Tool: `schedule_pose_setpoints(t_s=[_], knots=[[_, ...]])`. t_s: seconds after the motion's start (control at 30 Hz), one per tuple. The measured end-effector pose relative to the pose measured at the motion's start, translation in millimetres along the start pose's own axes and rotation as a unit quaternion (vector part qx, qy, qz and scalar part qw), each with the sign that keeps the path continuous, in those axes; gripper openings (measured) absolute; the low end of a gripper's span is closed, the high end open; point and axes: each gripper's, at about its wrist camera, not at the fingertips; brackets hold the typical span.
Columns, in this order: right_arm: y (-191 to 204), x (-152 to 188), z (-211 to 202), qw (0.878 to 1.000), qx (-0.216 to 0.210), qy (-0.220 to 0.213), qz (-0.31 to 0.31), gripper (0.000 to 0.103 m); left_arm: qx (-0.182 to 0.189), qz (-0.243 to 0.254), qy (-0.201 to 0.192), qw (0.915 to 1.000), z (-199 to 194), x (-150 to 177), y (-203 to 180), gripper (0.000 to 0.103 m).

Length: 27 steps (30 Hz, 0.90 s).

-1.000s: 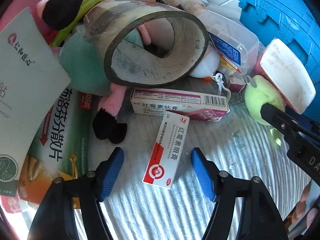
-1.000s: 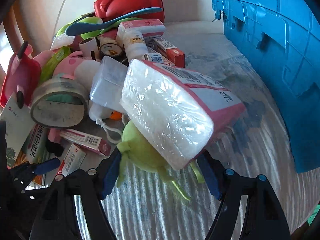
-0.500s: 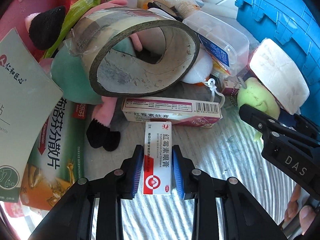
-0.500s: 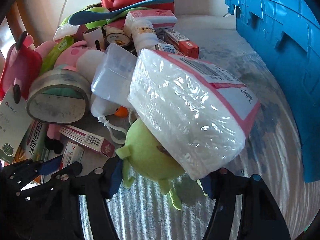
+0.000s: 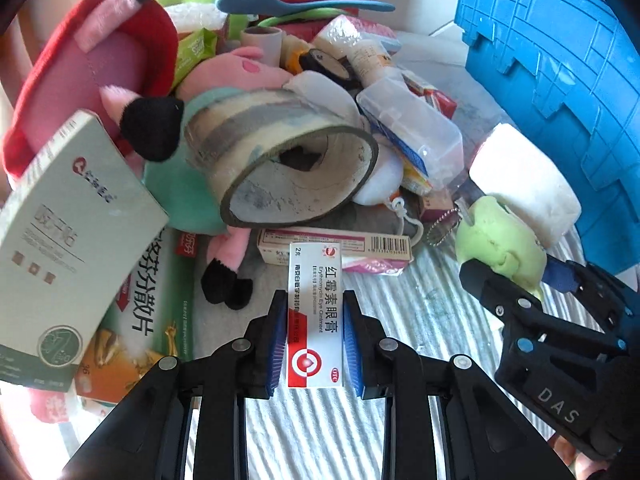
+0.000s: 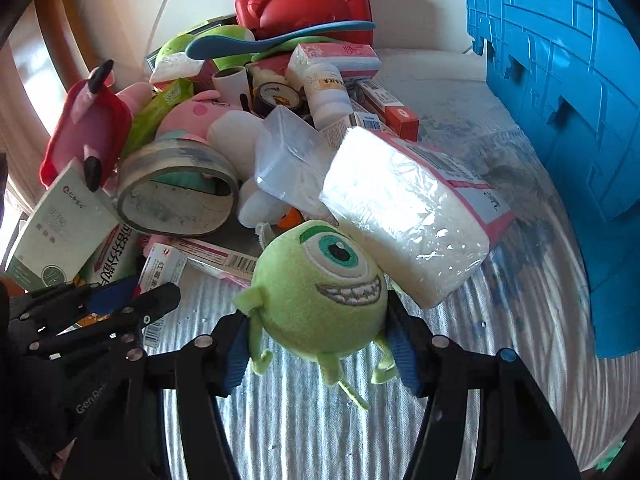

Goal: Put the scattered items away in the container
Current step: 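Lift the ointment box and green plush and carry them over the crate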

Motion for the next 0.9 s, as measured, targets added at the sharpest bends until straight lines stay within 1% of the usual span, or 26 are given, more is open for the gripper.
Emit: schedule_pose_setpoints(t_s=[0.03, 0.13, 0.17, 0.2, 0.27, 0.3, 0.47, 0.5, 0.6, 0.73, 0.9], knots=[[3, -3, -7, 1.000, -0.001, -0.007, -0.003, 0.059, 0.000, -0.001, -0.007, 1.0000, -12, 2, -1, 0.026], [11, -15, -33, 0.999, 0.001, -0.037, -0.011, 0.059, 0.001, -0.003, -0.030, 0.9995, -25, 17, 13, 0.026], [14, -20, -42, 0.999, 0.002, -0.048, -0.014, 0.059, 0.000, -0.003, -0.040, 0.9992, -36, 18, 15, 0.026], [17, -24, -52, 0.998, 0.003, -0.059, -0.017, 0.059, 0.000, -0.003, -0.048, 0.9988, -29, 4, 15, 0.026], [22, -33, -72, 0.996, 0.006, -0.081, -0.024, 0.059, 0.001, -0.006, -0.067, 0.9977, -46, -4, 18, 0.026], [24, -38, -83, 0.995, 0.009, -0.092, -0.028, 0.059, 0.002, -0.007, -0.077, 0.9970, -47, -11, 22, 0.026], [32, -60, -136, 0.988, 0.030, -0.149, -0.041, 0.059, 0.012, -0.008, -0.129, 0.9915, -89, -35, 14, 0.026], [32, -64, -147, 0.986, 0.035, -0.159, -0.044, 0.059, 0.015, -0.007, -0.139, 0.9901, -103, -37, 14, 0.026], [29, -77, -180, 0.979, 0.055, -0.191, -0.051, 0.059, 0.026, -0.003, -0.167, 0.9856, -132, -44, 2, 0.026], [14, -88, -221, 0.969, 0.080, -0.230, -0.051, 0.059, 0.040, 0.004, -0.201, 0.9788, -166, -55, -19, 0.026], [-27, -95, -264, 0.956, 0.110, -0.268, -0.043, 0.059, 0.051, 0.023, -0.232, 0.9711, -192, -66, -67, 0.026]])
Point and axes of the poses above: each gripper's, at about its wrist camera, not at the fingertips, and z roughly the way its jaws point, y to its left, x to its underside, and after that the axes turned 5 degrees about -z, right-handed
